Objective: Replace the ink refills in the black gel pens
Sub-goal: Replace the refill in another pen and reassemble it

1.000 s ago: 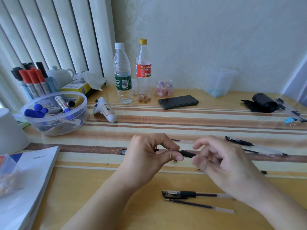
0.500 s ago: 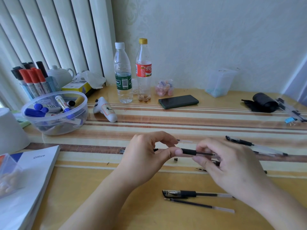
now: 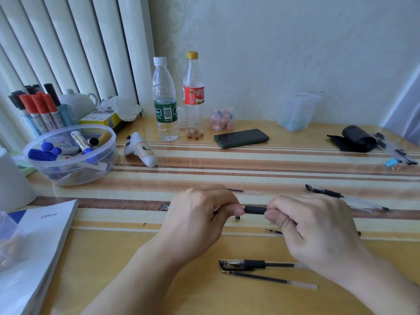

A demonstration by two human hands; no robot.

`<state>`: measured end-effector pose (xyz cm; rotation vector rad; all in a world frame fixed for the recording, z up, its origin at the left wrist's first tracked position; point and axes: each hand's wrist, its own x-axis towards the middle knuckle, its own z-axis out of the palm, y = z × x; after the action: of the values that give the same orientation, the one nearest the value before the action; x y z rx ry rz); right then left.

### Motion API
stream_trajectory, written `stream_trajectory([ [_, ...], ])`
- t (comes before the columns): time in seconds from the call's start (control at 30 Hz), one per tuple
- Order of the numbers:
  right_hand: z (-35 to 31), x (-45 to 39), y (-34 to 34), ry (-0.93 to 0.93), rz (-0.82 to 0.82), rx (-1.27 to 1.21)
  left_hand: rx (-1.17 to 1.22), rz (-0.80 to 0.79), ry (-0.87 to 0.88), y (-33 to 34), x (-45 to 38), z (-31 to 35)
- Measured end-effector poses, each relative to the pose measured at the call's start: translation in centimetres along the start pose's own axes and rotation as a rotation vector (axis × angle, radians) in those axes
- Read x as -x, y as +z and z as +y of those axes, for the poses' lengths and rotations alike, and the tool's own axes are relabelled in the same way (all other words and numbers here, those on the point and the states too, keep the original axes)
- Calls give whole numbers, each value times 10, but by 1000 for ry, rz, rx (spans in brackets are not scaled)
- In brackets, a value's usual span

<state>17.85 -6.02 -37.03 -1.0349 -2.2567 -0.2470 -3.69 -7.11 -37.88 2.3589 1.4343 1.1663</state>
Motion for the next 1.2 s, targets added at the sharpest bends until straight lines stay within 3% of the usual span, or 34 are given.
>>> stream_trajectory([
  [0.1,0,1,2,21,-19,-46,58,8,-22,-4,-1,4],
  [0.27,6,-1,1,88,7,-127,304,-71,-232,-9,-2,-2],
  [0.43,14,-1,0,152,18,-145,196,-159,-233,-6,-1,-9],
  [0.57,11,-2,0,139,-21,-121,251,-143,-291,-3,-3,-12],
  [0.97,13,0,0,158,-59,-112,249,-115,-256,-2,-3,-9],
  [1.2,5,1,5,57,-26,-116,173,-123,-111,3,-2,-4],
])
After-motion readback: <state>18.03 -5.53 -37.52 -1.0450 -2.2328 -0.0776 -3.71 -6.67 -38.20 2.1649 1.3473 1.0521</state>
